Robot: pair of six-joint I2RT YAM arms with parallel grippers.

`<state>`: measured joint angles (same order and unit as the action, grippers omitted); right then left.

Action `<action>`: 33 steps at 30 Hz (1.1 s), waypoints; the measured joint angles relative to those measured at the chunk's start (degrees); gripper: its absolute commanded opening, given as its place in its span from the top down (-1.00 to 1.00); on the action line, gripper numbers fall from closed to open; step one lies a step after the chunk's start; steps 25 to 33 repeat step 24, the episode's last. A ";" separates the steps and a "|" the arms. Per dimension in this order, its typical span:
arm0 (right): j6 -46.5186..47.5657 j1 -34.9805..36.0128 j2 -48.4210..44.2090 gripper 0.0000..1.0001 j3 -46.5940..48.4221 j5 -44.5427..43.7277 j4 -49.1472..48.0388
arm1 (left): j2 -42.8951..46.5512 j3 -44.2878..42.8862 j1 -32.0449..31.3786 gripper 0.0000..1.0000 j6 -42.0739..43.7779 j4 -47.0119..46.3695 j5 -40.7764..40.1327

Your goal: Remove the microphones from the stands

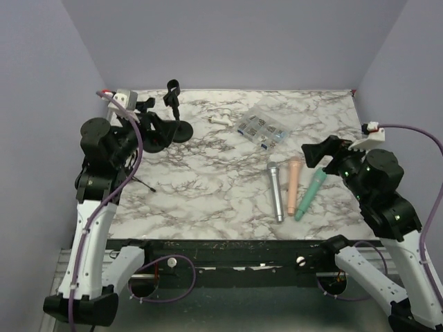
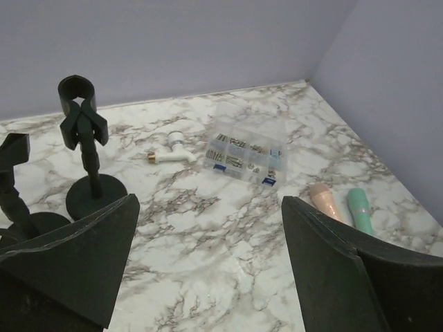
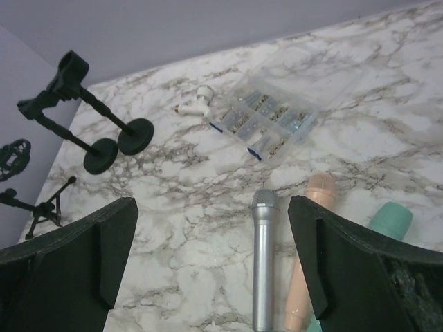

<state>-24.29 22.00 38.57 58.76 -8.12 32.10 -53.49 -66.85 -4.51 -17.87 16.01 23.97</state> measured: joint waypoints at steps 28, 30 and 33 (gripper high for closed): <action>3.43 0.00 -9.44 -1.00 14.73 -13.16 7.87 | 34.25 12.98 -2.64 -0.82 -0.81 -10.01 -0.37; 3.43 0.00 -9.44 -1.00 14.73 -13.16 7.87 | 34.25 12.98 -2.64 -0.82 -0.81 -10.01 -0.37; 3.43 0.00 -9.44 -1.00 14.73 -13.16 7.87 | 34.25 12.98 -2.64 -0.82 -0.81 -10.01 -0.37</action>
